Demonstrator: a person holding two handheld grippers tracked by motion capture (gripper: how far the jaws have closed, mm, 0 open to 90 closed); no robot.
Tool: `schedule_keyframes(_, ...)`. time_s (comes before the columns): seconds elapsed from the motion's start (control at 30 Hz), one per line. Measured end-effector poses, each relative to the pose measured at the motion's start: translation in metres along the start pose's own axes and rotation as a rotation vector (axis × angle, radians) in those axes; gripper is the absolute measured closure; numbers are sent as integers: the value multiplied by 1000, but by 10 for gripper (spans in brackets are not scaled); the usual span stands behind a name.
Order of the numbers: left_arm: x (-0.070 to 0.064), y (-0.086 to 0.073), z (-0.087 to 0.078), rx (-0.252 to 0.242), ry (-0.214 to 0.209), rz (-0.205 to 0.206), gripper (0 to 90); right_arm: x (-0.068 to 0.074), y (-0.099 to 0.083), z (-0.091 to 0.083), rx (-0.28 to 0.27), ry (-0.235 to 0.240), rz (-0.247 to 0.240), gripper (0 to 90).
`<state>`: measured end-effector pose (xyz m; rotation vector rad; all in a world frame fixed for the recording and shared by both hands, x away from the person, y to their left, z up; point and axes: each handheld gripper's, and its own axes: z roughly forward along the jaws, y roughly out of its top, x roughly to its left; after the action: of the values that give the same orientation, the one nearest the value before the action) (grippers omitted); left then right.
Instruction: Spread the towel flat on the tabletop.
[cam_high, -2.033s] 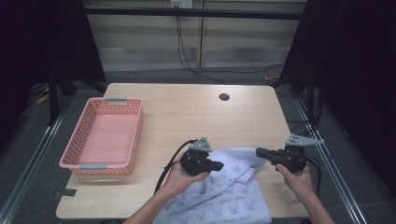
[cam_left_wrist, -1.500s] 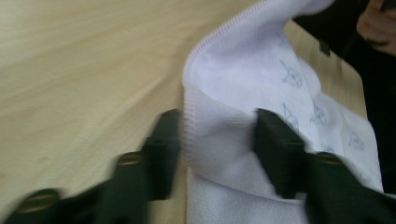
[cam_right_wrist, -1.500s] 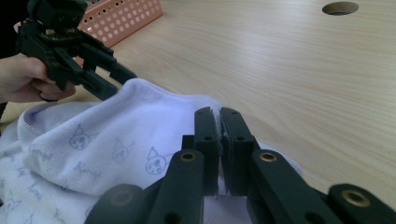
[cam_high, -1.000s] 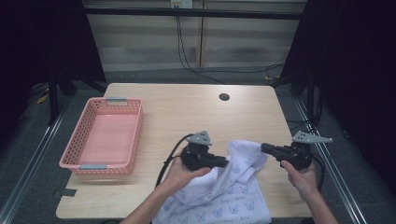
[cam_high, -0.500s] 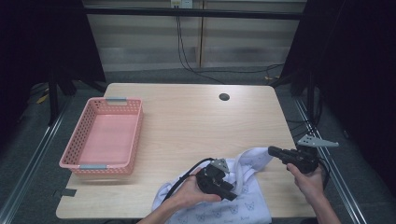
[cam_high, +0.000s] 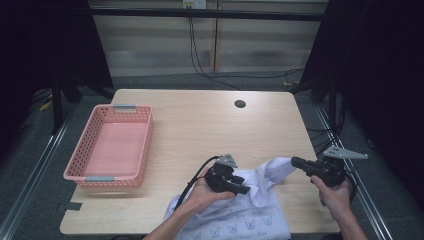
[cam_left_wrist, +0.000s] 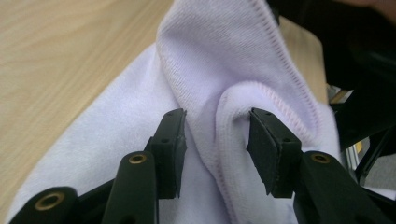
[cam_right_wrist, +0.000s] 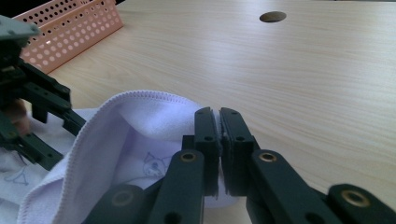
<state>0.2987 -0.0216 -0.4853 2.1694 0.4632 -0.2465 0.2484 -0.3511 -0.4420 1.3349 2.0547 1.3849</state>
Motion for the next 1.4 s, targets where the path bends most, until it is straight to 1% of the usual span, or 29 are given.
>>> schedule_keyframes(0.03, 0, -1, 3, 5, -9, -3, 566, 0, 0, 0, 1, 3, 0, 870)
schedule_keyframes(0.07, 0, -1, 5, 4, -43, 2, 617, 1, 1, 1, 1, 6, -4, 870)
schedule_keyframes(0.1, -4, -1, 6, 8, -46, 30, 697, 1, 1, 1, 4, 4, -6, 870)
schedule_keyframes(0.13, -5, -1, 6, 7, -55, 47, 806, 1, 2, 2, 3, 7, -7, 870)
schedule_keyframes(0.17, -7, -1, 3, -8, -38, 55, 843, 1, 3, 2, 0, 6, -7, 870)
schedule_keyframes(0.2, -7, 0, -1, -47, -29, 44, 861, 1, 3, 2, -4, 5, -5, 870)
schedule_keyframes(0.23, -5, 1, -8, -87, -37, 27, 863, 0, 4, 1, -8, 5, -3, 871)
schedule_keyframes(0.27, -4, 3, -16, -119, -35, 23, 864, 0, 5, -1, -12, 4, -4, 871)
schedule_keyframes(0.3, -3, 6, -26, -150, -14, 23, 864, -1, 6, -3, -21, 1, -3, 871)
schedule_keyframes(0.37, 0, 10, -48, -211, -6, 11, 864, -3, 10, -8, -35, -10, -2, 871)
schedule_keyframes(0.47, 5, 21, -84, -282, 63, 32, 864, -8, 20, -20, -84, -29, 3, 871)
schedule_keyframes(0.5, 6, 26, -99, -312, 95, 33, 864, -9, 25, -25, -102, -35, 0, 871)
schedule_keyframes(0.57, 8, 32, -118, -343, 124, 40, 865, -10, 34, -33, -133, -39, -1, 872)
schedule_keyframes(0.6, 9, 35, -127, -365, 147, 45, 865, -10, 38, -37, -143, -48, -11, 871)
schedule_keyframes(0.63, 10, 39, -138, -393, 158, 40, 866, -9, 44, -40, -152, -48, -15, 872)
schedule_keyframes(0.67, 11, 41, -144, -398, 170, 46, 866, -9, 50, -44, -168, -57, -27, 872)
schedule_keyframes(0.8, 11, 53, -174, -436, 248, 70, 867, -5, 77, -55, -212, -62, -60, 872)
schedule_keyframes(0.87, 12, 60, -192, -487, 280, 70, 866, -1, 95, -60, -248, -65, -80, 872)
schedule_keyframes(0.9, 13, 62, -198, -499, 296, 70, 867, 1, 107, -64, -267, -59, -94, 872)
schedule_keyframes(0.97, 16, 67, -212, -525, 321, 72, 867, 4, 123, -66, -287, -58, -112, 872)
schedule_keyframes(1.07, 22, 75, -225, -537, 384, 74, 867, 6, 148, -60, -302, -51, -141, 872)
schedule_keyframes(1.1, 26, 77, -229, -553, 408, 63, 867, 7, 156, -55, -302, -49, -147, 872)
schedule_keyframes(1.13, 29, 79, -232, -563, 419, 56, 867, 8, 165, -49, -298, -47, -153, 872)
schedule_keyframes(1.2, 40, 83, -239, -557, 464, 41, 867, 7, 178, -38, -302, -40, -152, 871)
schedule_keyframes(1.23, 47, 85, -243, -564, 483, 25, 867, 5, 186, -31, -300, -33, -151, 871)
schedule_keyframes(1.27, 54, 86, -246, -571, 483, 6, 867, 4, 192, -24, -303, -31, -153, 871)
schedule_keyframes(1.33, 68, 89, -250, -546, 521, -14, 865, -1, 205, -4, -296, -23, -146, 871)
schedule_keyframes(1.37, 79, 90, -249, -533, 542, -39, 864, -3, 209, 4, -287, -22, -141, 871)
schedule_keyframes(1.4, 85, 91, -249, -523, 562, -50, 859, -7, 213, 19, -268, -23, -129, 870)
